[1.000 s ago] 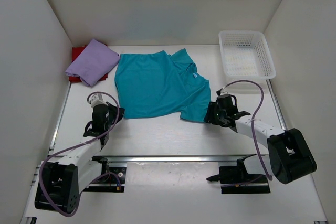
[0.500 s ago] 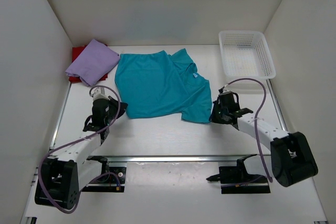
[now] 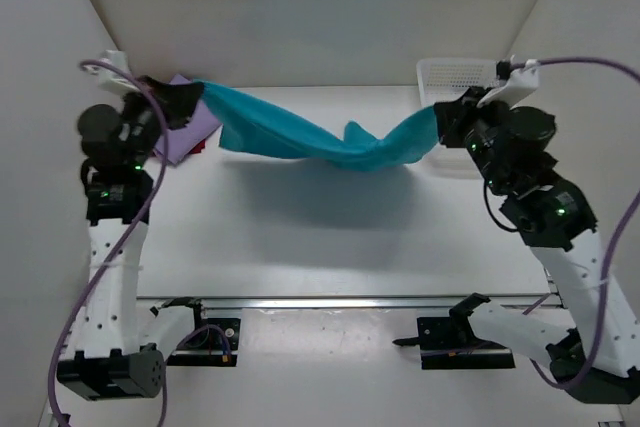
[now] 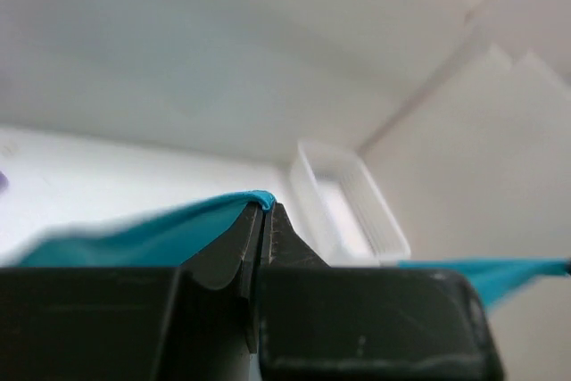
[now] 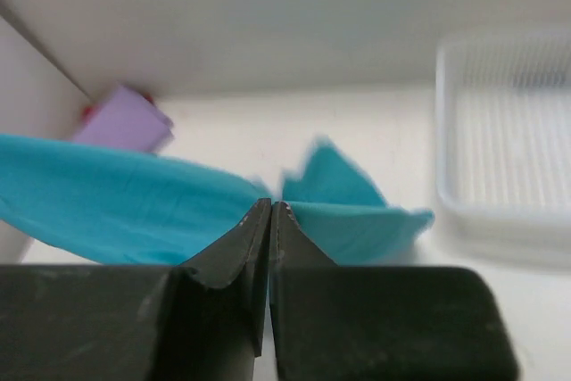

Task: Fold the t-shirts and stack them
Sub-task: Flatten out the tshirt

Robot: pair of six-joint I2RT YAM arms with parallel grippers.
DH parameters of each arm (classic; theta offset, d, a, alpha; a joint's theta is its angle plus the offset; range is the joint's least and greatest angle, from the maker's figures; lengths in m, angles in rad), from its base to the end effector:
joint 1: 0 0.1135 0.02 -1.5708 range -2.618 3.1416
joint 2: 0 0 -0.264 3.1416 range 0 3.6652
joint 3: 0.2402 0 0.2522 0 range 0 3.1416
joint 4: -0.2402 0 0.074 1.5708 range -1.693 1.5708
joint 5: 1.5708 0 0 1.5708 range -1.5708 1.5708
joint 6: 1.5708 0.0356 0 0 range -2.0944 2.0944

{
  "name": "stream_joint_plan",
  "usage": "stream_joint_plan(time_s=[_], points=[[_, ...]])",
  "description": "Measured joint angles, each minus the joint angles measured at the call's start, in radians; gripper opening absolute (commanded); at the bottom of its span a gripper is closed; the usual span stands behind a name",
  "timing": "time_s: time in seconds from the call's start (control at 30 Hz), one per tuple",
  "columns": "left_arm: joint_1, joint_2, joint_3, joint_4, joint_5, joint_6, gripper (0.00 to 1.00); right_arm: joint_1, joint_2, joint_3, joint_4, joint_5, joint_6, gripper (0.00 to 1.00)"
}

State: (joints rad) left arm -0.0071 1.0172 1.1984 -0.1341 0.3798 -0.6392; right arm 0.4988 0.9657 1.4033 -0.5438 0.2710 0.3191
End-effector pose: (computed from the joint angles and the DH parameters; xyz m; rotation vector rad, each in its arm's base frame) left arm 0.2182 -0.0147 0.4463 -0.1850 1.5712 -0.7989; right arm 0.1573 0.0749 0.4773 0.0542 1.6871 0.3894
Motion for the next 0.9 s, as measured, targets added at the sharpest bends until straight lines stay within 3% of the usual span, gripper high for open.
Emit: stream_joint_plan(time_s=[0.17,0.27,0.4,0.5,0.63,0.73,0.9], points=[[0.112,-0.020,0.231,-0.075,0.026,-0.008,0.00,0.271,0.153,0.448,-0.032,0.236,-0.186,0.00],[0.116,0.006,0.366,-0.134,0.024,-0.004,0.00,0.261,0.269,0.683,-0.027,0.286,-0.293,0.00],[0.116,0.041,0.468,-0.181,0.008,0.010,0.00,0.258,0.387,0.861,0.002,0.323,-0.417,0.00],[0.116,0.056,0.451,-0.180,-0.008,0.012,0.00,0.166,0.461,0.910,0.018,0.257,-0.451,0.00],[0.102,0.076,0.286,-0.146,-0.039,0.013,0.00,-0.110,0.537,0.844,0.022,0.020,-0.395,0.00],[0.066,0.157,0.174,-0.133,-0.078,0.016,0.00,-0.253,0.659,0.795,0.005,-0.138,-0.352,0.00],[0.024,0.371,0.098,-0.119,-0.085,0.019,0.00,-0.334,0.930,0.842,-0.052,-0.300,-0.299,0.00]])
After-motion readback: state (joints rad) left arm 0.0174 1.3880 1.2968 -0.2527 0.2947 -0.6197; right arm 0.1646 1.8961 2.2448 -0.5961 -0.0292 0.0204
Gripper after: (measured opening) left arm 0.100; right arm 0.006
